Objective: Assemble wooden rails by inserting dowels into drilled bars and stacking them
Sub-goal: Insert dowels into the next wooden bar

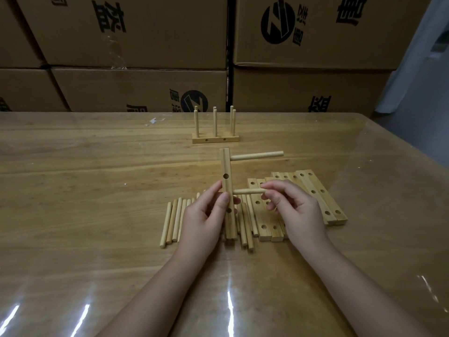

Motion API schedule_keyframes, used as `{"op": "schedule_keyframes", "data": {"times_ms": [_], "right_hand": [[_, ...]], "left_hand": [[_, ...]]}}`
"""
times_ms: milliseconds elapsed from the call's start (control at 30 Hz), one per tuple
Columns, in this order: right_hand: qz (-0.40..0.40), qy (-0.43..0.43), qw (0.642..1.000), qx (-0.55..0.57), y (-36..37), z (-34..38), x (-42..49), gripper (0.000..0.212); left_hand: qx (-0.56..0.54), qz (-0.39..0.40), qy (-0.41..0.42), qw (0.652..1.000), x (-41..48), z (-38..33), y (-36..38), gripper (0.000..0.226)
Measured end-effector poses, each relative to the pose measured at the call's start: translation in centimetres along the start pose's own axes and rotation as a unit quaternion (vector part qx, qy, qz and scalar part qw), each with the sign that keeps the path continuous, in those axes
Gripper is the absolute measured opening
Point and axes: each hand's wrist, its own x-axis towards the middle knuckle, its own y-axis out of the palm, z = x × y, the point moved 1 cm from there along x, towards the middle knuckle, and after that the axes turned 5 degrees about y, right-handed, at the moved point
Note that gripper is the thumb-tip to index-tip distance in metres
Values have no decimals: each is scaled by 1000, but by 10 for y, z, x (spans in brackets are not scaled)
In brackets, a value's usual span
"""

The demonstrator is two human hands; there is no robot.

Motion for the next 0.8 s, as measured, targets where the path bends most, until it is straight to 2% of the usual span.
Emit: {"op": "schedule_keyframes", "data": {"times_ms": [800], "right_hand": [[3, 25, 1000, -14, 0, -5, -1, 19]], "left_hand": [[-1, 15, -20, 1000, -1, -2, -1, 44]]}}
